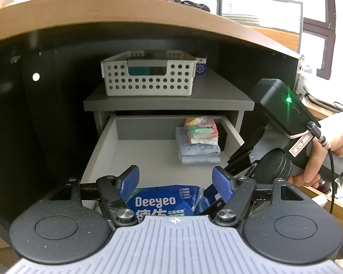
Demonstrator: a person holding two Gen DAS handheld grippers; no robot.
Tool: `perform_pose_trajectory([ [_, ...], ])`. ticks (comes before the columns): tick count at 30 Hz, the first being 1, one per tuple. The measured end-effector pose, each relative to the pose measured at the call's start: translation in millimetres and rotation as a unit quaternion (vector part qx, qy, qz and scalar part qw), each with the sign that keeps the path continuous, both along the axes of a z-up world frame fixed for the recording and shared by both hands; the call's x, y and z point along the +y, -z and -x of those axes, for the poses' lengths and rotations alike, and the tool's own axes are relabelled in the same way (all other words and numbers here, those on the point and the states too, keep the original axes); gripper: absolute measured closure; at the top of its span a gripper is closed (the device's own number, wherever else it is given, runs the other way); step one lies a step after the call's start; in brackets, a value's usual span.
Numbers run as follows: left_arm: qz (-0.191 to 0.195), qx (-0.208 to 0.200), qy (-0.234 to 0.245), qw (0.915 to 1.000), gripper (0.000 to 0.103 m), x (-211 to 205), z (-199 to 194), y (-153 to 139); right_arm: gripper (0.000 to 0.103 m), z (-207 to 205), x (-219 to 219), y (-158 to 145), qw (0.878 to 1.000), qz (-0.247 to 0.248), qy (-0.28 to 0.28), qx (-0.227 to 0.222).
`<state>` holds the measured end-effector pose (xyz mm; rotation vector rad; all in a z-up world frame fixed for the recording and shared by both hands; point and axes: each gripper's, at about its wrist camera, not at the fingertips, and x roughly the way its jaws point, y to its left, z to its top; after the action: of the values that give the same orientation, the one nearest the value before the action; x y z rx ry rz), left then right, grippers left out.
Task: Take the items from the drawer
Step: 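Open both tools to release the wipes pack onto the drawer bottom, then withdraw both tools from the grey drawer and turn toward the wooden cabinet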
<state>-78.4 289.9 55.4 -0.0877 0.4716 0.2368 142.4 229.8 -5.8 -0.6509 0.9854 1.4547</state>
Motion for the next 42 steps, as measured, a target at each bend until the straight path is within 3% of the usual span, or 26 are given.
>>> perform_pose_trajectory([
  [14, -0.013, -0.005, 0.035, 0.9993, 0.029, -31, 3, -14, 0.045, 2, -50, -30, 0.997, -0.029, 0.066, -0.001],
  [29, -0.042, -0.019, 0.096, 0.9943, 0.027, -83, 6, -32, 0.044, 20, -129, -63, 0.987, -0.061, 0.15, -0.018],
  [36, -0.043, -0.02, 0.14, 0.989, 0.025, -109, 4, -33, 0.04, 32, -175, -75, 0.974, -0.08, 0.212, -0.028],
  [42, -0.047, -0.018, 0.186, 0.9812, 0.025, -136, 0, -30, 0.037, 40, -223, -79, 0.953, -0.098, 0.286, -0.03],
])
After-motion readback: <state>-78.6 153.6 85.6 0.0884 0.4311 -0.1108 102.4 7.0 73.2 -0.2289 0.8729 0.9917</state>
